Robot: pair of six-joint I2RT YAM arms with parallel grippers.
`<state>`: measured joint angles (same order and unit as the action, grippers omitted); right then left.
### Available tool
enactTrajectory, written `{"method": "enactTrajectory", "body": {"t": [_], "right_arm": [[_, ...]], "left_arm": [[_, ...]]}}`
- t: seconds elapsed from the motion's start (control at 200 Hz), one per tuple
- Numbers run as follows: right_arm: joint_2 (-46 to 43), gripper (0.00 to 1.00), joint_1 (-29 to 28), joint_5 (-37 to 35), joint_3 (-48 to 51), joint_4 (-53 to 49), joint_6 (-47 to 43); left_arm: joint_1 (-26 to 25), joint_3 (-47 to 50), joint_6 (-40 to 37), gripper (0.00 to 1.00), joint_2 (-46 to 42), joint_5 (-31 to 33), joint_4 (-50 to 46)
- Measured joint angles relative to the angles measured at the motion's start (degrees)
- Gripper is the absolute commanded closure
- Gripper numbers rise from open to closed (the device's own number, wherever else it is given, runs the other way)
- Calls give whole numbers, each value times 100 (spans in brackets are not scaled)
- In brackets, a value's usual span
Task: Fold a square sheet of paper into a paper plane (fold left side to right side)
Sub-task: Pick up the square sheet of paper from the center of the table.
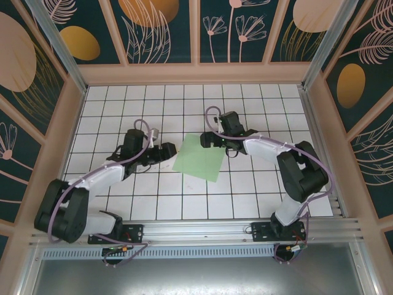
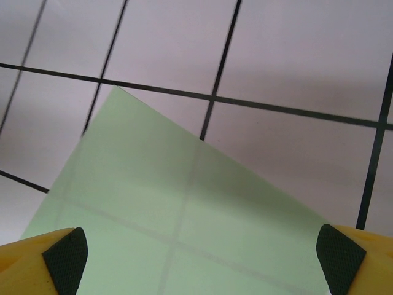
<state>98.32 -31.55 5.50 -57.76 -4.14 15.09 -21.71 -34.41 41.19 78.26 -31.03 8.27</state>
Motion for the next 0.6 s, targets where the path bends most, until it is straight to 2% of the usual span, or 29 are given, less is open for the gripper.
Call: {"method": "enactTrajectory", "body": {"t": [0.3, 0.601], "right_arm": [[540, 1, 0, -269, -114, -192, 199], [595, 1, 0, -393, -146, -289, 223]], "left_arm": [[-584, -605, -20, 29, 1049, 155, 2], [-839, -804, -131, 33, 1663, 393, -214]]}}
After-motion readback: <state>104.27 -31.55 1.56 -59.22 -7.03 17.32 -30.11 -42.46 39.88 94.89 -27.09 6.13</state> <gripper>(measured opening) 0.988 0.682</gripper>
